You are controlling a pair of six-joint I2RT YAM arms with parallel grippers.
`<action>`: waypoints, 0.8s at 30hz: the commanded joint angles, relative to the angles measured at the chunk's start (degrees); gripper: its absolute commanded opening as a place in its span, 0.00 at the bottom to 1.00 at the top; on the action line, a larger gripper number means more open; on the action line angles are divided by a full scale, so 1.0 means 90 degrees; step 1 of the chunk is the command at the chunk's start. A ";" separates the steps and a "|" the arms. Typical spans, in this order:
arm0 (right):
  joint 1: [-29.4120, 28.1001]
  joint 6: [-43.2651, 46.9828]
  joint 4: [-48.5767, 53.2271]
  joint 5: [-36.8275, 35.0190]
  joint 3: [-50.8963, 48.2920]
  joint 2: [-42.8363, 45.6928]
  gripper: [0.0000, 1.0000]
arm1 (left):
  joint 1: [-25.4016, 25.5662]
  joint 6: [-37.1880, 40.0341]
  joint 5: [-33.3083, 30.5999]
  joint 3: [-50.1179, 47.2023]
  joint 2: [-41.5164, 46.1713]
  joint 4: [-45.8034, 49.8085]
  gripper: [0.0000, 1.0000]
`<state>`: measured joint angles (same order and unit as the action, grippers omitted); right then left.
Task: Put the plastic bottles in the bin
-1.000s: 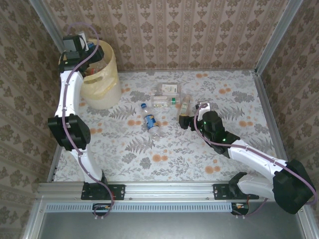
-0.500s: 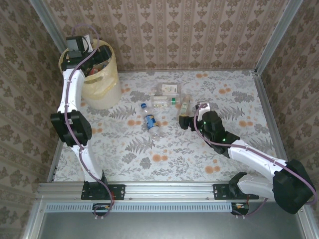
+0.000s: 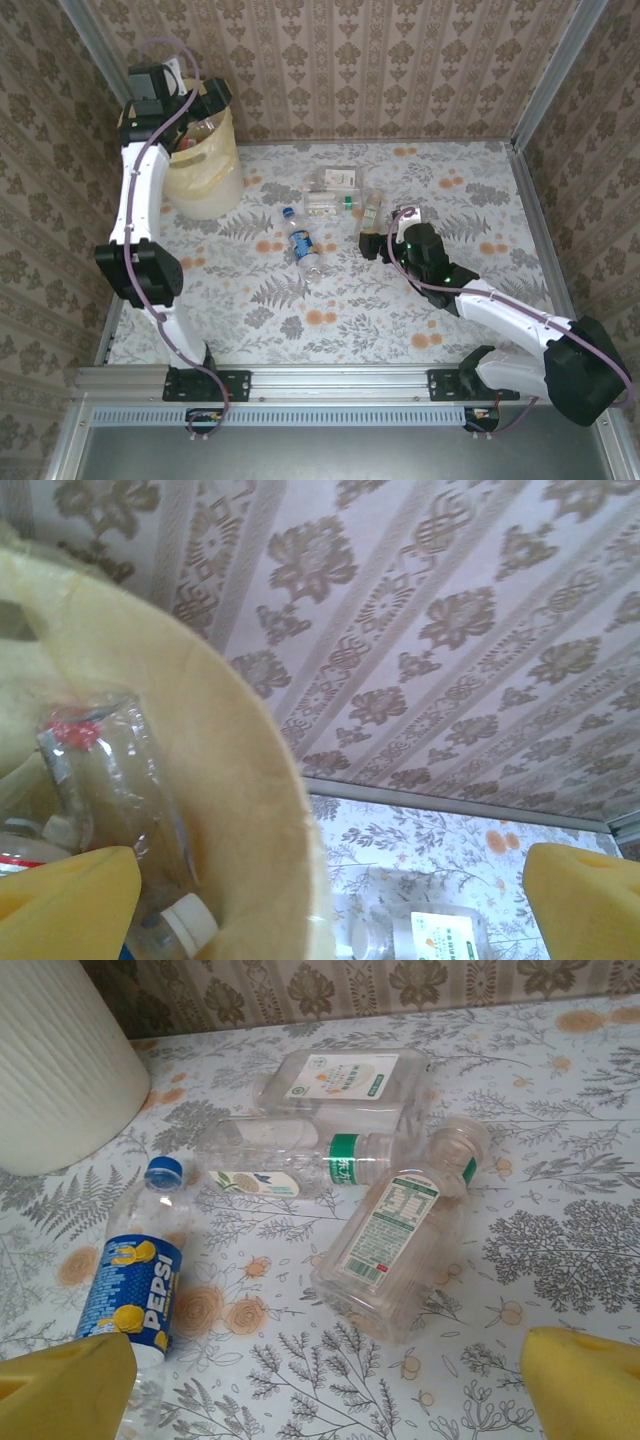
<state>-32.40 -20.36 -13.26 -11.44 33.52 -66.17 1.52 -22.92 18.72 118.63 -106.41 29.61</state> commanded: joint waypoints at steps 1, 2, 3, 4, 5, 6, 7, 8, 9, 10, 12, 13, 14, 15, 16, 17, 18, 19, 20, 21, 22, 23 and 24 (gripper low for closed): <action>0.0060 -0.0334 0.0048 -0.0485 0.0054 -0.0055 1.00 | 0.0338 0.0394 -0.0561 -0.0147 0.0475 -0.0208 1.00; 0.0070 -0.0386 0.0050 -0.0536 0.0032 -0.0046 1.00 | 0.0444 0.0491 -0.0693 -0.0181 0.0543 -0.0213 1.00; 0.0084 -0.0451 0.0056 -0.0584 0.0014 -0.0050 1.00 | 0.0563 0.0600 -0.0887 -0.0219 0.0612 -0.0212 1.00; 0.0101 -0.0501 0.0073 -0.0615 -0.0003 -0.0042 1.00 | 0.0684 0.0711 -0.1068 -0.0248 0.0688 -0.0204 1.00; 0.0113 -0.0530 0.0086 -0.0625 -0.0016 -0.0026 1.00 | 0.0786 0.0790 -0.1268 -0.0290 0.0747 -0.0204 1.00; 0.0129 -0.0559 0.0096 -0.0634 -0.0037 -0.0012 1.00 | 0.0935 0.0875 -0.1462 -0.0345 0.0826 -0.0211 1.00; 0.0136 -0.0586 0.0110 -0.0655 -0.0050 0.0003 1.00 | 0.1087 0.0945 -0.1662 -0.0419 0.0902 -0.0217 1.00; 0.0143 -0.0615 0.0124 -0.0659 -0.0069 0.0017 1.00 | 0.1210 0.1002 -0.1827 -0.0508 0.0969 -0.0246 1.00; 0.0160 -0.0648 0.0126 -0.0685 -0.0090 0.0033 1.00 | 0.1380 0.1072 -0.2023 -0.0622 0.1037 -0.0276 1.00; 0.0172 -0.0674 0.0135 -0.0703 -0.0110 0.0046 1.00 | 0.1566 0.1114 -0.2235 -0.0742 0.1117 -0.0303 1.00; 0.0201 -0.0723 0.0150 -0.0718 -0.0140 0.0066 1.00 | 0.1894 0.1145 -0.2606 -0.1000 0.1241 -0.0366 1.00; 0.0210 -0.0749 0.0154 -0.0712 -0.0158 0.0073 1.00 | 0.2103 0.1111 -0.2764 -0.1173 0.1310 -0.0415 1.00; 0.0221 -0.0772 0.0147 -0.0712 -0.0176 0.0077 1.00 | 0.2244 0.1078 -0.2894 -0.1335 0.1372 -0.0471 1.00; 0.0236 -0.0793 0.0146 -0.0707 -0.0184 0.0077 1.00 | 0.2434 0.0992 -0.3062 -0.1528 0.1425 -0.0518 1.00; 0.0246 -0.0812 0.0147 -0.0704 -0.0204 0.0077 1.00 | 0.2632 0.0902 -0.3207 -0.1735 0.1470 -0.0575 1.00; 0.0256 -0.0823 0.0154 -0.0704 -0.0208 0.0079 1.00 | 0.2797 0.0819 -0.3323 -0.1877 0.1501 -0.0610 1.00; 0.0260 -0.0841 0.0150 -0.0689 -0.0216 0.0077 1.00 | 0.3039 0.0687 -0.3424 -0.2053 0.1518 -0.0633 1.00; 0.0275 -0.0849 0.0142 -0.0680 -0.0233 0.0078 1.00 | 0.3185 0.0442 -0.3440 -0.2245 0.1513 -0.0615 1.00; 0.0277 -0.0858 0.0137 -0.0679 -0.0243 0.0077 1.00 | 0.3262 0.0194 -0.3351 -0.2386 0.1495 -0.0597 1.00; 0.0289 -0.0863 0.0126 -0.0665 -0.0256 0.0077 1.00 | 0.3343 -0.0047 -0.3222 -0.2533 0.1470 -0.0559 1.00; 0.0293 -0.0877 0.0125 -0.0655 -0.0262 0.0067 1.00 | 0.3423 -0.0275 -0.3228 -0.2653 0.1446 -0.0452 1.00; 0.0309 -0.0882 0.0125 -0.0659 -0.0274 0.0067 1.00 | 0.3475 -0.0496 -0.3260 -0.2758 0.1409 -0.0357 1.00; 0.0314 -0.0895 0.0113 -0.0653 -0.0284 0.0067 1.00 | 0.3531 -0.0689 -0.3253 -0.2932 0.1395 -0.0239 1.00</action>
<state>-30.04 -27.31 -12.56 -16.21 31.68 -66.37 32.91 -21.71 -8.32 94.37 -94.04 25.58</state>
